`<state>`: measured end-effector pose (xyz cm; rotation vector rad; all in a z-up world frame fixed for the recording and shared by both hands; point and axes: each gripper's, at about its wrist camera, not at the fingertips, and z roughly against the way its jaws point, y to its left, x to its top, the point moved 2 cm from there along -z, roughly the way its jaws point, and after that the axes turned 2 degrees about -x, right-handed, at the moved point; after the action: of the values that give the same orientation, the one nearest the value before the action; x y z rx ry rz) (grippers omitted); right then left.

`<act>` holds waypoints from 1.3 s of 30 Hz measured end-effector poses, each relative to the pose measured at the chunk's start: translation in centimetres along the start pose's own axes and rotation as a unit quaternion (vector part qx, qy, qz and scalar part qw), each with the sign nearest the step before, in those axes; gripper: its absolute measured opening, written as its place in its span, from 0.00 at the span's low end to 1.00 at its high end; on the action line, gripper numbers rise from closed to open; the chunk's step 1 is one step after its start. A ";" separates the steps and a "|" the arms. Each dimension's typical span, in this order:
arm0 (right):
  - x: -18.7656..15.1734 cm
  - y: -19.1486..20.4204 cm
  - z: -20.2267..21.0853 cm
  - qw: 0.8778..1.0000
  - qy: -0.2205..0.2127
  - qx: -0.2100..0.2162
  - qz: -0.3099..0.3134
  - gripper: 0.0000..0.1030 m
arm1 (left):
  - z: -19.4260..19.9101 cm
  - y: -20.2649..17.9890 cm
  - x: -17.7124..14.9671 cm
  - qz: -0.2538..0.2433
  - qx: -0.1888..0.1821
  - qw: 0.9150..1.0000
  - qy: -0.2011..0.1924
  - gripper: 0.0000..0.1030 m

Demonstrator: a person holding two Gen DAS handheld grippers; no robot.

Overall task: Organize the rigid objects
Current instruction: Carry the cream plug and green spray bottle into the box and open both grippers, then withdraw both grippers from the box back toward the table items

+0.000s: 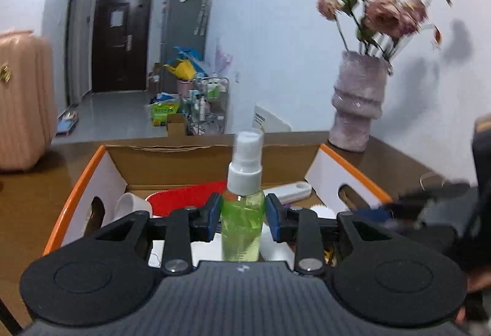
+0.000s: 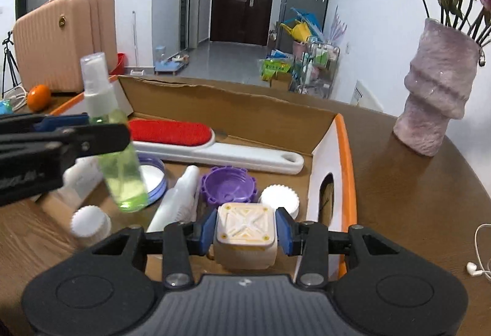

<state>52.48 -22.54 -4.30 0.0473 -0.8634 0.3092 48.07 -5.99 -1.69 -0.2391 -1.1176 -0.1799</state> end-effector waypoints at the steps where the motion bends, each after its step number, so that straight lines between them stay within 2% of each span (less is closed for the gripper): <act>1: 0.0 0.1 0.0 1.000 -0.006 -0.009 0.006 0.39 | 0.1 -0.1 0.1 0.000 -0.003 1.000 0.003 0.31; 5: 0.9 -0.3 0.7 1.000 -0.024 -0.006 -0.010 0.43 | 0.2 0.1 0.7 0.033 -0.016 0.999 0.021 0.30; 7: 1.4 -0.6 1.9 0.999 -0.040 -0.006 -0.017 0.52 | 0.7 0.2 0.8 0.033 -0.022 0.999 0.020 0.30; 10: 1.7 -1.0 4.1 0.998 -0.061 -0.002 -0.024 0.53 | 1.2 0.2 0.8 0.038 -0.015 0.999 0.028 0.30; 13: 1.4 -1.1 5.8 0.997 -0.070 0.000 -0.016 0.54 | 2.5 0.1 1.3 0.031 -0.017 0.999 0.012 0.29; 15: 1.1 -1.1 6.5 0.997 -0.070 0.003 -0.013 0.54 | 2.3 0.2 1.2 0.022 -0.010 0.999 0.024 0.27; 16: 0.9 -1.1 6.7 0.998 -0.067 0.004 -0.012 0.54 | 2.1 0.4 0.9 0.027 -0.014 0.999 0.032 0.22; 17: 0.8 -1.1 6.8 0.998 -0.066 0.005 -0.012 0.55 | 2.0 0.4 0.7 0.030 -0.019 0.999 0.032 0.22; 20: 0.2 -1.1 6.8 0.998 -0.062 0.004 -0.018 0.55 | 1.8 0.1 0.3 0.013 -0.005 1.000 0.005 0.23; 21: 0.0 -1.1 6.7 0.998 -0.058 0.005 -0.022 0.55 | 1.7 0.0 0.1 0.008 -0.006 1.000 0.002 0.26; 23: -0.3 -1.0 6.7 0.998 -0.053 0.007 -0.023 0.55 | 1.8 0.0 0.1 0.000 -0.011 1.000 0.002 0.42; 25: -0.6 -0.9 7.0 0.998 -0.054 0.007 -0.022 0.55 | 2.1 -0.1 0.1 -0.002 -0.021 1.000 0.001 0.42; 26: -0.7 -0.9 7.3 0.998 -0.055 0.009 -0.022 0.55 | 2.3 -0.1 0.1 -0.006 -0.023 1.000 0.002 0.45; 27: -0.8 -1.0 7.5 0.998 -0.055 0.010 -0.023 0.56 | 2.4 -0.2 0.1 -0.009 -0.022 1.000 0.004 0.51; 28: -0.9 -1.0 7.8 0.998 -0.055 0.009 -0.024 0.57 | 2.6 -0.2 0.1 -0.012 -0.022 1.000 0.006 0.64; 29: -0.9 -1.0 8.0 0.998 -0.055 0.008 -0.025 0.57 | 3.0 -0.3 0.0 -0.016 -0.018 1.000 0.007 0.69; 34: -1.6 -0.7 10.3 0.998 -0.059 0.008 -0.025 0.59 | 6.5 -0.2 0.2 -0.022 0.002 1.000 0.007 0.75; 39: -3.6 -0.2 14.9 0.995 -0.087 0.013 -0.037 0.65 | 13.4 -0.1 -1.1 0.004 0.057 0.998 -0.002 0.81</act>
<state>39.32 -26.14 2.74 0.1311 -1.0273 0.2497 35.98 -2.32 2.96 -0.1412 -1.1271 -0.1082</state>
